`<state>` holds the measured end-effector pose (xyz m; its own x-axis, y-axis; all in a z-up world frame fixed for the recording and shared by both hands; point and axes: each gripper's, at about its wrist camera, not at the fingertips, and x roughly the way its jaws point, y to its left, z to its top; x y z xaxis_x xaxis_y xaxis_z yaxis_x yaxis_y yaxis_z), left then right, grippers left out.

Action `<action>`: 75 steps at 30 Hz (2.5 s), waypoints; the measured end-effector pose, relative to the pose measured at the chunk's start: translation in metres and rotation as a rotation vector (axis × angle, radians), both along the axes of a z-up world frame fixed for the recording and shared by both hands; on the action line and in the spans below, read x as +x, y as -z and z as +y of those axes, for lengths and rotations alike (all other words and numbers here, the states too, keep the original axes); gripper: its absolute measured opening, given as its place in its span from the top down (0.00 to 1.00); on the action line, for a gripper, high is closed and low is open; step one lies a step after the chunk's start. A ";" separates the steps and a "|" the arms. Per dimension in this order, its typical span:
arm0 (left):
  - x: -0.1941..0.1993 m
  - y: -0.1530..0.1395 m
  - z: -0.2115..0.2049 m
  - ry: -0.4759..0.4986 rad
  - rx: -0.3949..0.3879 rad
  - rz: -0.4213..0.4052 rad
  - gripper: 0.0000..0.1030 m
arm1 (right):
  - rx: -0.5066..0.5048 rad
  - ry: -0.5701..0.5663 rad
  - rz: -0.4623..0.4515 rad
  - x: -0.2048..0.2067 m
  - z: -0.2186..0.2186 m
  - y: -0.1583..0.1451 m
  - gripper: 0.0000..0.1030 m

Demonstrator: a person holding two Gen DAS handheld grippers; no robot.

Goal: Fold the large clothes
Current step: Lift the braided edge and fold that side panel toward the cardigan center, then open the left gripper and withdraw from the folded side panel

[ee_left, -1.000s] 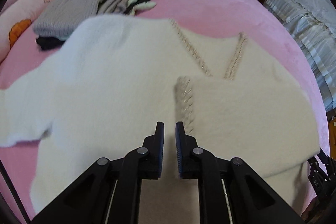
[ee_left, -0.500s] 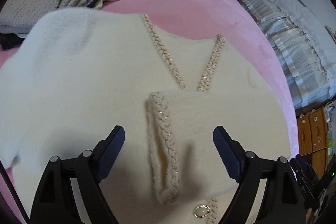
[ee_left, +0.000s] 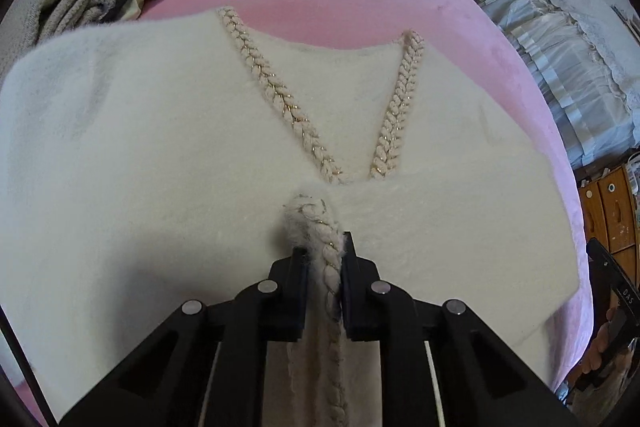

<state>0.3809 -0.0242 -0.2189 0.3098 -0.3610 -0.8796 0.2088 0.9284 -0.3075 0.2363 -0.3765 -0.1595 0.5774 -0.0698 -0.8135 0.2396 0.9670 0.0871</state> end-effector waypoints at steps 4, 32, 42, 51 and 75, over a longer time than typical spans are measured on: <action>0.002 -0.034 -0.009 0.017 0.066 -0.121 0.89 | 0.001 0.010 0.026 0.027 -0.011 0.007 0.44; -0.082 -0.076 -0.039 -0.024 0.289 -0.302 0.18 | -0.048 -0.176 -0.023 0.009 0.096 0.005 0.44; -0.071 -0.007 -0.040 -0.090 0.347 -0.192 0.18 | -0.090 -0.050 0.116 0.004 0.067 0.055 0.76; -0.080 -0.031 -0.017 -0.172 0.257 -0.099 0.18 | -0.004 0.029 0.109 -0.023 0.058 0.029 0.78; -0.276 -0.182 0.096 -0.299 0.306 -0.309 0.18 | 0.042 -0.206 -0.024 -0.148 0.206 -0.080 0.60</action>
